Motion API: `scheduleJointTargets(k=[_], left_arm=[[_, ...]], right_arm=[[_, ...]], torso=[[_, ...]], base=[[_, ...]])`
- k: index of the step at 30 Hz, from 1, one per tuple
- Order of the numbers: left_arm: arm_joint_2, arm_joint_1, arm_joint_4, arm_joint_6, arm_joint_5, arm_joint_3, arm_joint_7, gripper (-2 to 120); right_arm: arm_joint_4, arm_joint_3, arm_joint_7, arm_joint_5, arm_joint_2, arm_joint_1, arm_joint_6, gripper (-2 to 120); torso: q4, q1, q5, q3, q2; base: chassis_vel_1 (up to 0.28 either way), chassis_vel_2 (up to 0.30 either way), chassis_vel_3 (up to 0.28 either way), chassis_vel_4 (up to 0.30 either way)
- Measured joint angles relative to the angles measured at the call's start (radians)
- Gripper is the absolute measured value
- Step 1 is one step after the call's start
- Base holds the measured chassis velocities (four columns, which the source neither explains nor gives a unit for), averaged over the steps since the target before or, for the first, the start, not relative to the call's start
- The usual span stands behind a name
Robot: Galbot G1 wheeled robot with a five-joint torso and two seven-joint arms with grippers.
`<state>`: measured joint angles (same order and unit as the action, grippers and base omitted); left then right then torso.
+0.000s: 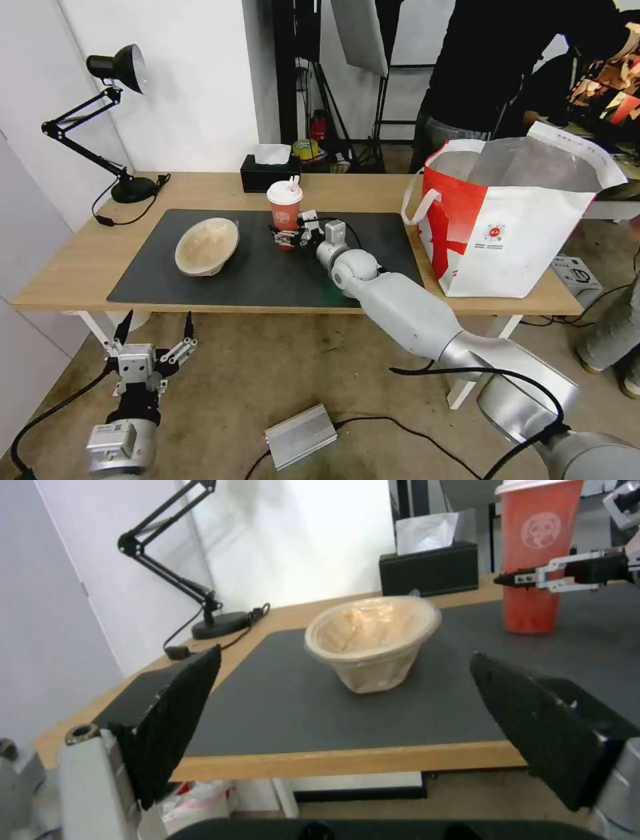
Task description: Pick up the trash from the table and place it into the takeout bag.
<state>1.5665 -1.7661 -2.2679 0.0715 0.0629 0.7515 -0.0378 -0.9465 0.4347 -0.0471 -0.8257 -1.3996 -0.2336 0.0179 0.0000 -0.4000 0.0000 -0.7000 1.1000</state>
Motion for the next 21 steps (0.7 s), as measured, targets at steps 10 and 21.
scheduleJointTargets(k=[10, 21], left_arm=[[0.009, 0.001, 0.007, 0.004, 0.005, -0.01, 0.0, 100], [0.009, 0.002, 0.008, 0.006, 0.005, -0.006, 0.0, 100]], right_arm=[[0.002, -0.005, -0.002, 0.002, 0.001, -0.001, -0.001, 46], [-0.021, -0.006, 0.0, 0.0, 0.018, -0.005, -0.003, 13]], torso=[[-0.0001, 0.0, 0.0, 0.0, 0.0], [0.0, 0.0, 0.0, 0.0, 0.0]], base=[[0.0, 0.0, 0.0, 0.0], [0.0, 0.0, 0.0, 0.0]])
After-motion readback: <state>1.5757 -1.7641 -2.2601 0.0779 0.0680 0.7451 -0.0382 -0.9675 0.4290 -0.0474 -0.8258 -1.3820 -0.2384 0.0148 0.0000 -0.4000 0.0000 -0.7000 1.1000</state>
